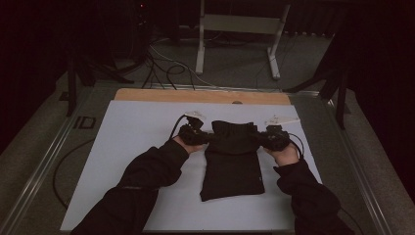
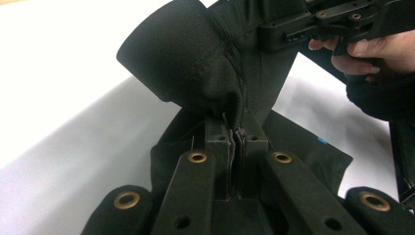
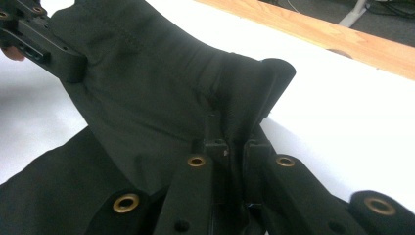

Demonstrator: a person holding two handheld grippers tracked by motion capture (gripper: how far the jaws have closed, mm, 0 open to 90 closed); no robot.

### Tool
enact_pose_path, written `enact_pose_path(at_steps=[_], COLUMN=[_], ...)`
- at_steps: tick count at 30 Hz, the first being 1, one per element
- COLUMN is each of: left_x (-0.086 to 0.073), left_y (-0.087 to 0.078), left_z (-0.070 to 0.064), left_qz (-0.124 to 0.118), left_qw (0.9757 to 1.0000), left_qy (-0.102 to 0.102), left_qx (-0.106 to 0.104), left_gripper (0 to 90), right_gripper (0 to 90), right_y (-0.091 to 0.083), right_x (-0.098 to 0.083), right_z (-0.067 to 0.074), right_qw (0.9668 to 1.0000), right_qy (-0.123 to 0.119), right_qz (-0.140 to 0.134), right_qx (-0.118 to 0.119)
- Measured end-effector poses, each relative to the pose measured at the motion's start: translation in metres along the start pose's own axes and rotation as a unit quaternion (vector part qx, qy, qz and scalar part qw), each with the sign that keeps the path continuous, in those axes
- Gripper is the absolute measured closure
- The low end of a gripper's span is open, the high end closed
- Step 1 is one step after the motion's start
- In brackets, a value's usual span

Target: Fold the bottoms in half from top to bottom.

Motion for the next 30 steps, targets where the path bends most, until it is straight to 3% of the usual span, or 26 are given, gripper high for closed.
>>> enact_pose_path(at_steps=[13, 17, 30], left_x=[-0.019, -0.025, -0.043], left_y=[0.005, 0.006, 0.007], left_z=[-0.015, -0.019, -0.03], left_qz=[0.009, 0.013, 0.017], left_qw=[0.9999, 0.9999, 0.9997], left_qy=[0.003, 0.006, 0.01], left_qx=[-0.004, -0.006, -0.012], left_gripper=[87.0, 87.0, 87.0], right_gripper=[85.6, 85.7, 85.6], right_y=[-0.009, -0.013, -0.022], right_x=[-0.021, -0.025, -0.037], right_z=[0.01, 0.014, 0.028], right_qw=[0.9999, 0.9998, 0.9995], right_qy=[0.001, -0.011, -0.016], right_qz=[0.009, 0.011, 0.021], right_qx=[0.009, 0.01, 0.015])
Point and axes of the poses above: each handheld gripper's, and its own axes: y roughly forward along the jaws, x roughly out of its top, z roughly to its left, the point moved 5 cm from there along y, roughly forward along the jaws, and after that the axes turned 11 degrees about -x, right-handed, at the moved point
